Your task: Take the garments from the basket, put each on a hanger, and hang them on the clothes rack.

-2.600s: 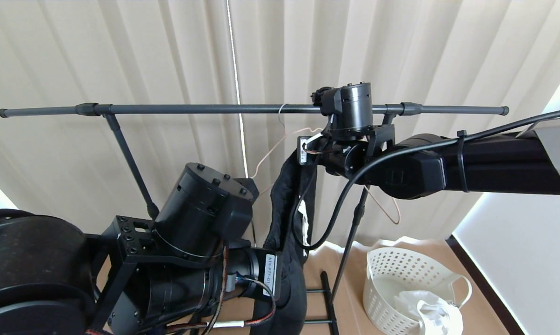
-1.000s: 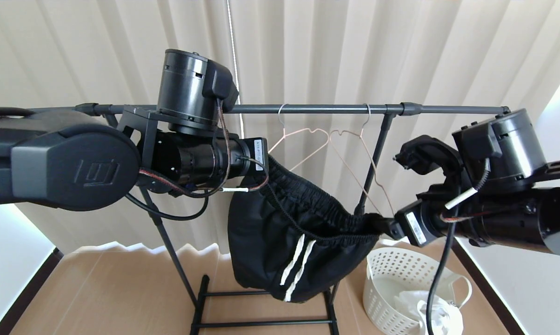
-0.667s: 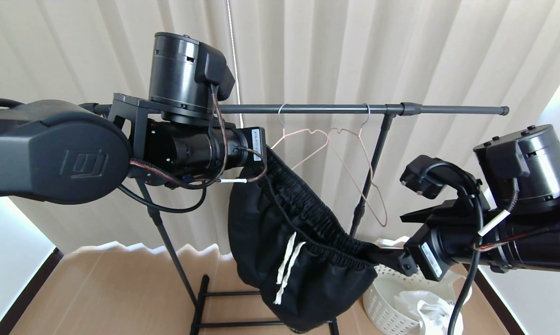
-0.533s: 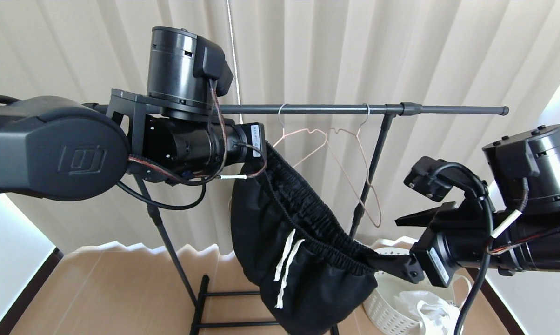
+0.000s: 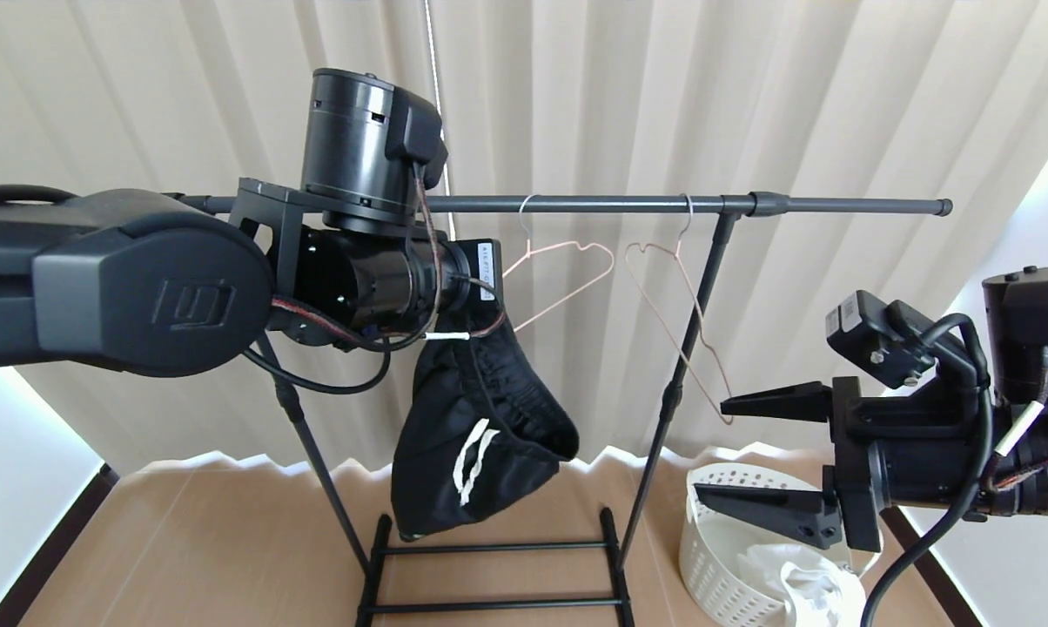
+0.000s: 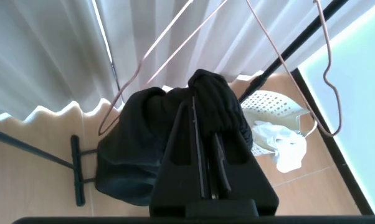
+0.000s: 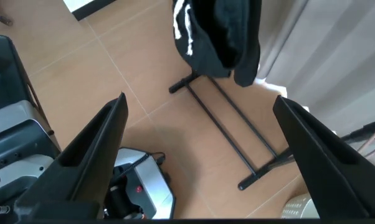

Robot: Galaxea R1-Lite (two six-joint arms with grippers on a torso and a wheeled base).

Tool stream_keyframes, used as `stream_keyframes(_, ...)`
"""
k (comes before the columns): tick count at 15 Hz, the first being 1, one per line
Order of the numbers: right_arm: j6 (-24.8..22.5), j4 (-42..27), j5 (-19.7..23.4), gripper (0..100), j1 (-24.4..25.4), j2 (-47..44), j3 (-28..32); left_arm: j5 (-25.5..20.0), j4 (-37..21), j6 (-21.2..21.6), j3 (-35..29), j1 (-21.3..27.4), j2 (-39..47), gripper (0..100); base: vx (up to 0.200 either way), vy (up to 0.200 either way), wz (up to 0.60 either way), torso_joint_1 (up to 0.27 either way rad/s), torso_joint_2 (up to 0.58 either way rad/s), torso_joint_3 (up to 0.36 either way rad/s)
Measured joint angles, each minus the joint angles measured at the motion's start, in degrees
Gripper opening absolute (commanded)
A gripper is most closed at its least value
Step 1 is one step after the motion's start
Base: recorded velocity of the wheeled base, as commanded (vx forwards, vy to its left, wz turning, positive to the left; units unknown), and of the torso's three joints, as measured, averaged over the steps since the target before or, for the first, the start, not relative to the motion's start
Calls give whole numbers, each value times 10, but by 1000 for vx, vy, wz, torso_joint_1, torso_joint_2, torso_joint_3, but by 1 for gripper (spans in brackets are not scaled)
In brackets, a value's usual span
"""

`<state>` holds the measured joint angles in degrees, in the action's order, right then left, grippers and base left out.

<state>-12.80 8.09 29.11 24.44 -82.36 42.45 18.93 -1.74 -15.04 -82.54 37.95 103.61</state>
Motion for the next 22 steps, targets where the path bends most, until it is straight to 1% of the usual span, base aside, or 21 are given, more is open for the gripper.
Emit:
stream_keyframes(2, 1, 13, 0, 100, -2, -13, -1, 0, 0, 9, 3, 5, -1, 0, 0, 0, 0, 0, 0, 0)
stream_keyframes(6, 3, 72, 0, 100, -11, -53, -8, -3, 0, 25, 11, 28, -8, 0, 0, 0, 0, 0, 0, 0)
stream_keyframes(9, 7, 126, 2, 100, -21, -91, -16, -5, 1, 37, 17, 62, -12, 0, 0, 0, 0, 0, 0, 0)
stream_keyframes(14, 8, 136, 2, 100, -24, -126, -20, -7, 2, 39, 13, 96, -12, 0, 0, 0, 0, 0, 0, 0)
stream_keyframes(16, 8, 156, 2, 100, -21, -150, -20, -7, 3, 48, 10, 102, -11, 0, 0, 0, 0, 0, 0, 0)
stream_keyframes(18, 11, 179, 1, 100, -15, -173, -25, -8, 4, 48, 8, 104, -10, 0, 0, 0, 0, 0, 0, 0)
stream_keyframes(20, 48, 207, 1, 100, 0, -194, -28, -8, 4, 48, 8, 105, -11, 0, 0, 0, 0, 0, 0, 0)
stream_keyframes(21, 73, 227, 0, 100, 13, -204, -30, -7, 4, 47, 8, 105, -11, 0, 0, 0, 0, 0, 0, 0)
stream_keyframes(22, 84, 245, -1, 100, 25, -213, -34, -7, 4, 46, 9, 105, -12, 0, 0, 0, 0, 0, 0, 0)
